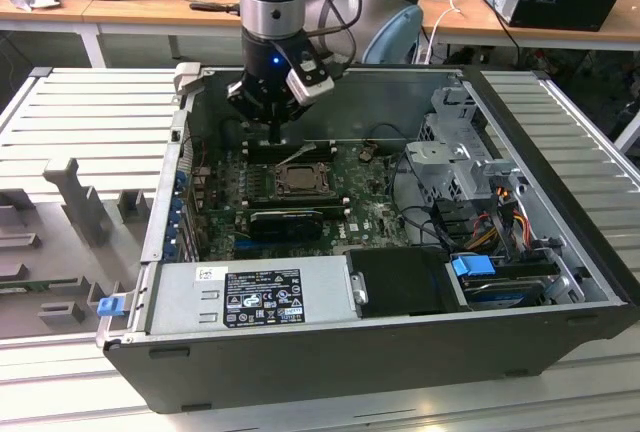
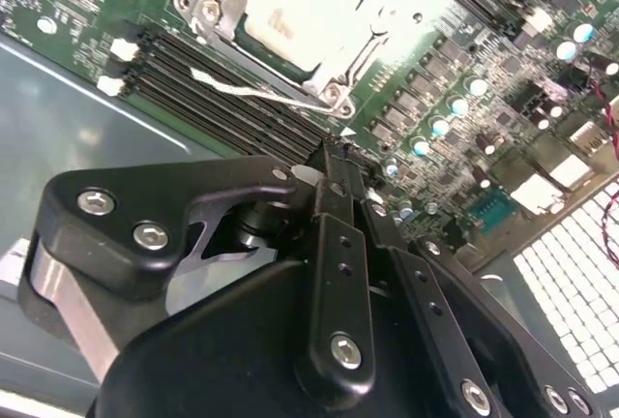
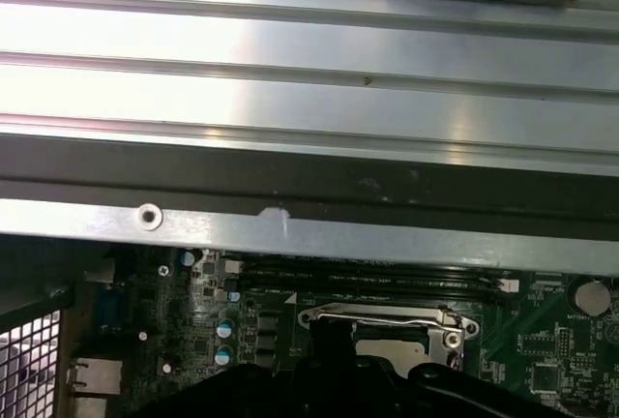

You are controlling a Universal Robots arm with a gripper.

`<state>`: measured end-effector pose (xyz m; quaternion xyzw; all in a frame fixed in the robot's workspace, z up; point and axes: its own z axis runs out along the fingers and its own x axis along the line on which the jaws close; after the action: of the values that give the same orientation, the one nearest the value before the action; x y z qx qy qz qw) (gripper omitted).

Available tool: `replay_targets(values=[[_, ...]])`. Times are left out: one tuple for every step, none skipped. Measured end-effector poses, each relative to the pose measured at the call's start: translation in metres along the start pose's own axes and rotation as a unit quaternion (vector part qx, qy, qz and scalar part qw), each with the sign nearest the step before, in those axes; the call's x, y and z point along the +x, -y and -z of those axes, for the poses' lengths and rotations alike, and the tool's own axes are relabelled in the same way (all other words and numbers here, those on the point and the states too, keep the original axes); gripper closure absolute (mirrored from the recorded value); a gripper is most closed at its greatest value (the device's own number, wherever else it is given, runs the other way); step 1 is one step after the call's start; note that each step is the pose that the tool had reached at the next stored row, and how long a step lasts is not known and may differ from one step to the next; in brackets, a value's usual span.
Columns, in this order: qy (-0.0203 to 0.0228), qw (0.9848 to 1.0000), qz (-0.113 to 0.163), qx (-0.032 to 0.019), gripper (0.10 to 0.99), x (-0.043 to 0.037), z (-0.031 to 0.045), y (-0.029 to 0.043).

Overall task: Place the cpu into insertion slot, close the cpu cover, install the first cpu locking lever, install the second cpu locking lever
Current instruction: 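Install the first cpu locking lever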

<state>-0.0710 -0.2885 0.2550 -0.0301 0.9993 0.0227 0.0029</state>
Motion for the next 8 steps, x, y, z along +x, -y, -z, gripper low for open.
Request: replay_targets(values=[[0.0, 1.0, 0.0, 0.0, 0.98, -0.003, -0.0002, 0.0002], [0.0, 1.0, 0.0, 0.0, 0.98, -0.0058, -0.0005, 0.0004], [0.0, 1.0, 0.0, 0.0, 0.98, -0.0072, -0.0007, 0.0005], [0.0, 1.0, 0.0, 0.0, 0.98, -0.0087, -0.0009, 0.0006], [0.0, 1.0, 0.0, 0.0001, 0.98, -0.0106, -0.0012, 0.0007], [0.0, 1.0, 0.0, 0.0001, 0.98, -0.012, -0.0014, 0.0008], [0.0001, 1.0, 0.0, 0.0001, 0.98, -0.0138, -0.0018, 0.0009], [0.0, 1.0, 0.0, 0.0002, 0.98, -0.0156, -0.0022, 0.0011]])
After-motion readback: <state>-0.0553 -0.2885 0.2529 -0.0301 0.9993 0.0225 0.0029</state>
